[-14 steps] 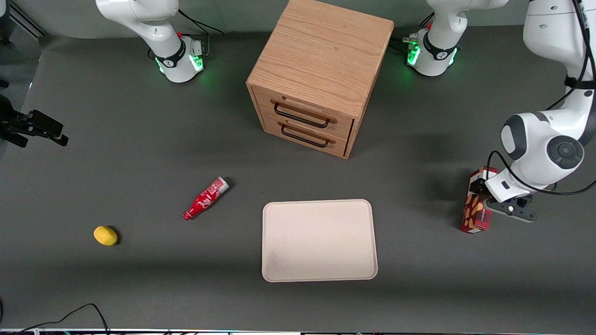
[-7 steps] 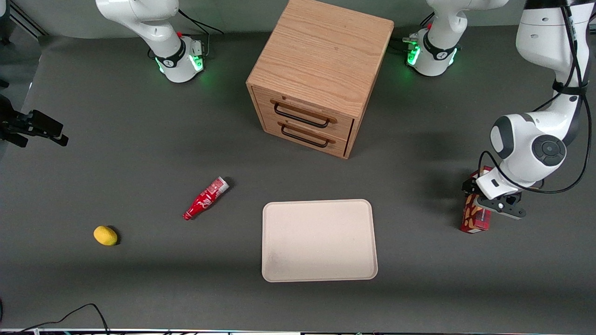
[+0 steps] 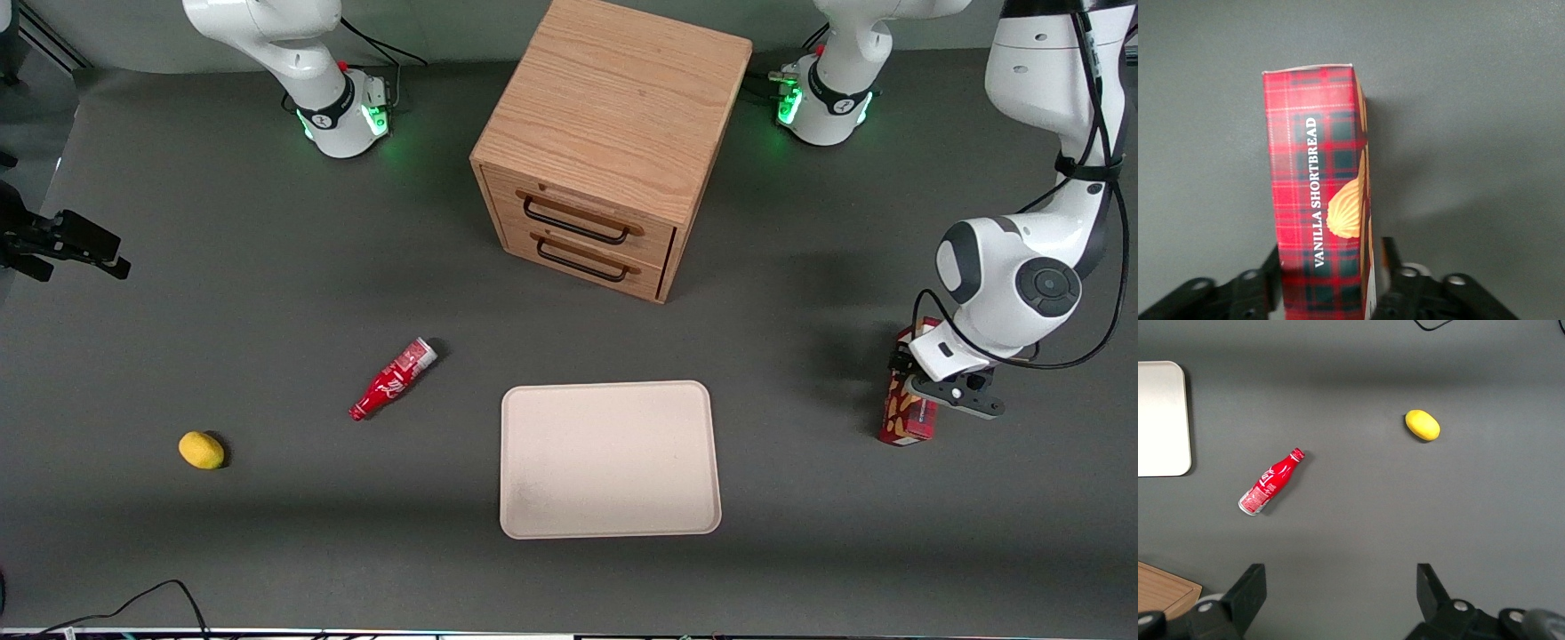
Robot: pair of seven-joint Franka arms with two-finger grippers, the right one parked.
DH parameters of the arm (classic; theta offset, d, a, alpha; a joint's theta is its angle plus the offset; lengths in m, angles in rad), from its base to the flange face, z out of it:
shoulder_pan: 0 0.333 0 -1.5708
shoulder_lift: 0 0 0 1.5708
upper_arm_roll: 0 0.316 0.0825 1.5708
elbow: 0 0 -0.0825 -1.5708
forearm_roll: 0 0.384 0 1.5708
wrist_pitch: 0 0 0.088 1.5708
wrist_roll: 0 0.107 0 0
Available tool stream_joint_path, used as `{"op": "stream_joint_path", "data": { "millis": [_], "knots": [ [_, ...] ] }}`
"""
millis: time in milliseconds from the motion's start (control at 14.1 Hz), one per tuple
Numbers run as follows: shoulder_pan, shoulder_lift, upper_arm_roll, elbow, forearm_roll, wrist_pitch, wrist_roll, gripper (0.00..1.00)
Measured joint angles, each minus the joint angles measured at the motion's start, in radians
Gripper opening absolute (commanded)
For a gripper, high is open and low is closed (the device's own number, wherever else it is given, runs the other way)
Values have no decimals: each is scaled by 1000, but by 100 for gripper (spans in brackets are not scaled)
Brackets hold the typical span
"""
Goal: Place red cookie box on tray
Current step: 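Lower the left gripper around the box and close on it, then lift the box and carry it with the left gripper over the tray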
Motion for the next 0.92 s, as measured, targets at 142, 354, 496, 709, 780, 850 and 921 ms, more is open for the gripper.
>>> {"op": "stream_joint_path", "data": {
  "millis": [142,354,496,709,780,850,921],
  "knots": [
    [0,-1,-1,0,-1,0,0,0],
    [0,-1,-1,0,-1,0,0,0],
    [0,-2,-2,0,-1,0,0,0],
    [-4,-22,-4,10,-2,-44,0,0],
    [-6,-44,-6,23,-2,-101,0,0],
    [-7,-73,-8,45,-2,-180,0,0],
    [-7,-105,-11,79,-2,-277,0,0]
  ]
}}
